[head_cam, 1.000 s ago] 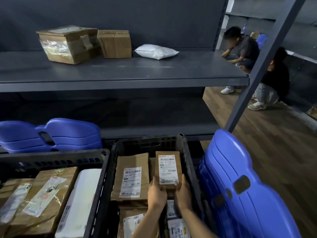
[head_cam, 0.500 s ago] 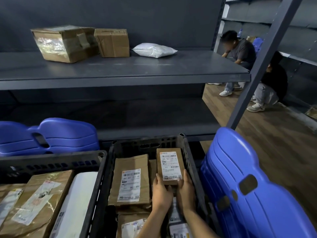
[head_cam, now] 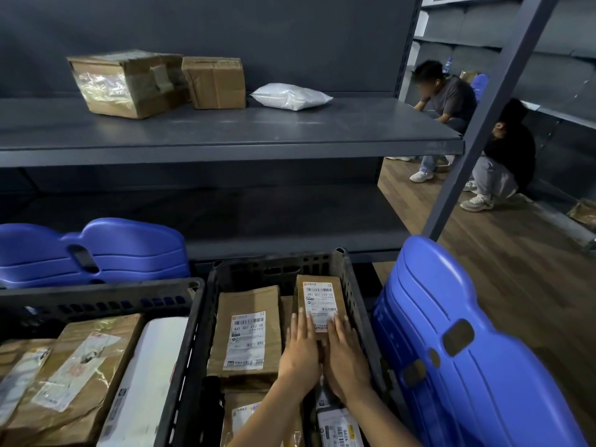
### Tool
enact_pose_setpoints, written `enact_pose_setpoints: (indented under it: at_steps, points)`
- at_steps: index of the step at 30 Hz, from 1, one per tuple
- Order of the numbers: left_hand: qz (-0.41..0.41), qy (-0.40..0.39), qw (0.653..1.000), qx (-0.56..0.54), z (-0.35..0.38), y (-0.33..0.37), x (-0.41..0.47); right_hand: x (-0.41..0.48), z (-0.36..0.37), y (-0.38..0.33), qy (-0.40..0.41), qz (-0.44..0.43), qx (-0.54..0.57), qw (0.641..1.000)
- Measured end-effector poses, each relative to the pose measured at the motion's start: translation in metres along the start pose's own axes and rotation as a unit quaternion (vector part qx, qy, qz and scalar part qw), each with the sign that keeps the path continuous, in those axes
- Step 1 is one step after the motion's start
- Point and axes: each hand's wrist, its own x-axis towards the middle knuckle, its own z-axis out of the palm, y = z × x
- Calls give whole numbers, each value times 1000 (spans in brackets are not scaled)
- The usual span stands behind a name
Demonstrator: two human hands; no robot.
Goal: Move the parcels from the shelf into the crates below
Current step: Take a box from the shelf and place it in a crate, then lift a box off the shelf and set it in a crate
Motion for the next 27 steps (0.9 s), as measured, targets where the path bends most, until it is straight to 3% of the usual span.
enact_pose_setpoints:
  at_steps: [2, 5, 8, 10, 14, 16, 21, 27]
  points:
    - [34, -4, 994, 108, 4, -3, -2, -3, -2, 2, -19, -30, -30, 999]
    - [34, -56, 975, 213, 6, -9, -3, -8, -7, 4, -131, -41, -68, 988]
    - [35, -77, 964, 252, 8, -8, -2, -2, 3, 8, -103, -73, -71, 989]
    - [37, -76, 960, 267, 8, -7, -3, 3, 9, 11, -70, -95, -149, 982]
    - [40, -72, 964, 252, 1, -4, -9, -6, -2, 9, -185, -121, -193, 956]
    - [43, -61, 969, 236, -10, -2, -16, -8, -19, 3, -153, -116, -180, 965]
    - [29, -57, 977, 204, -52, 5, -41, -8, -75, -14, -160, -79, -65, 982]
    - [6, -17, 985, 171, -140, 20, -75, -3, -154, -47, -135, -109, -24, 985]
